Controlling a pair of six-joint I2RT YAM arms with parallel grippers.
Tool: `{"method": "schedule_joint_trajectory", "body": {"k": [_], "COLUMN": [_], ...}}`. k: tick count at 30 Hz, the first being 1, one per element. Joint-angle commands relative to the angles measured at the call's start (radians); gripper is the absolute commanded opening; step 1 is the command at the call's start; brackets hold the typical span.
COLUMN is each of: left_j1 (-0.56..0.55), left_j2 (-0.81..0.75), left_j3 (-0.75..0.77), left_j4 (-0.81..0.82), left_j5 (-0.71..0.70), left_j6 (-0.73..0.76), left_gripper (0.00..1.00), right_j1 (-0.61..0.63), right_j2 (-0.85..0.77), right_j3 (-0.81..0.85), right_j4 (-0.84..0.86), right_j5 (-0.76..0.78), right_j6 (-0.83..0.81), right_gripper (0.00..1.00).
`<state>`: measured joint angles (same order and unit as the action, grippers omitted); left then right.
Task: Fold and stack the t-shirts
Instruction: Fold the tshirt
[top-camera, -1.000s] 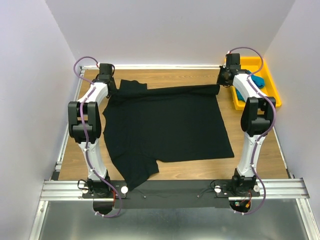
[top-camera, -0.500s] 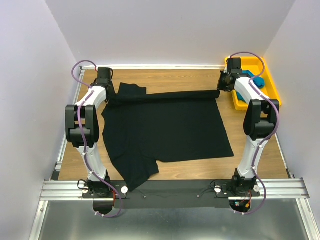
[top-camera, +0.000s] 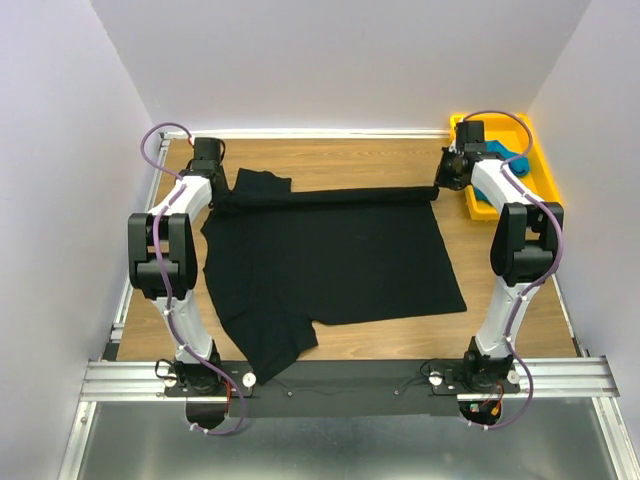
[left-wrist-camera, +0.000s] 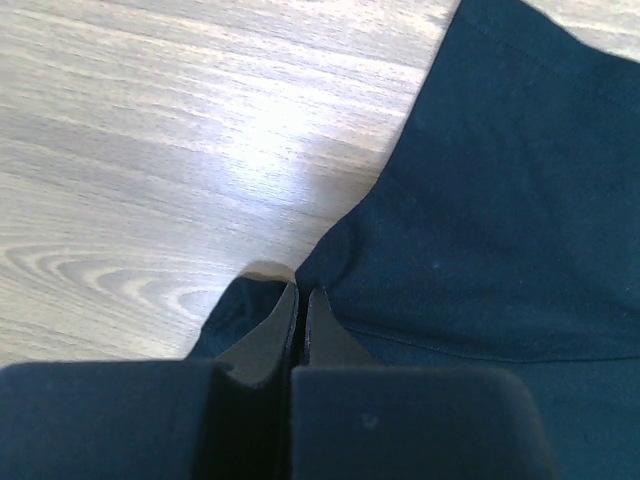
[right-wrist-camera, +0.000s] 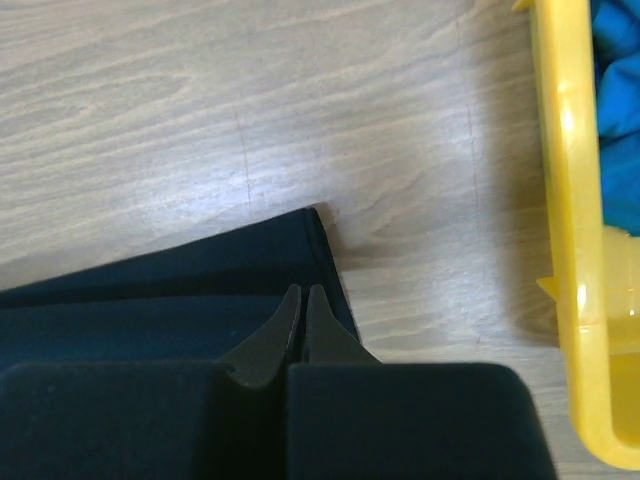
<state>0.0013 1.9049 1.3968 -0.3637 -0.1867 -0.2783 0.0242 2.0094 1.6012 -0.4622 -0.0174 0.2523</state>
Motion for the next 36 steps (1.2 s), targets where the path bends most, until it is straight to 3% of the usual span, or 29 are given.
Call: {"method": "schedule_joint_trajectory", "body": {"k": [1,19,36], "left_j1": [0.022,0.022,0.012], "left_j2": [-0.037,-0.035,-0.084], "left_j3": [-0.038,-0.136,-0.064], "left_j4": [0.014,0.042,-0.017], "left_j5": [-0.065,-0.043,-0.086], "left_j6": [0.007,-0.024,-0.018], "left_gripper": [0.0,0.0,0.0], "right_j1": [-0.018,-0.018,-0.018], "right_j2": [-0.04,0.014,0.028], "right_j3": [-0.043,-0.138,-0.162], "right_j4": [-0.003,0.013,0.019], "right_j5": [-0.009,-0.022,-0.016], "right_j6": [0.019,0.036,0.036], "right_gripper": [0.01,0.01,0.01]}}
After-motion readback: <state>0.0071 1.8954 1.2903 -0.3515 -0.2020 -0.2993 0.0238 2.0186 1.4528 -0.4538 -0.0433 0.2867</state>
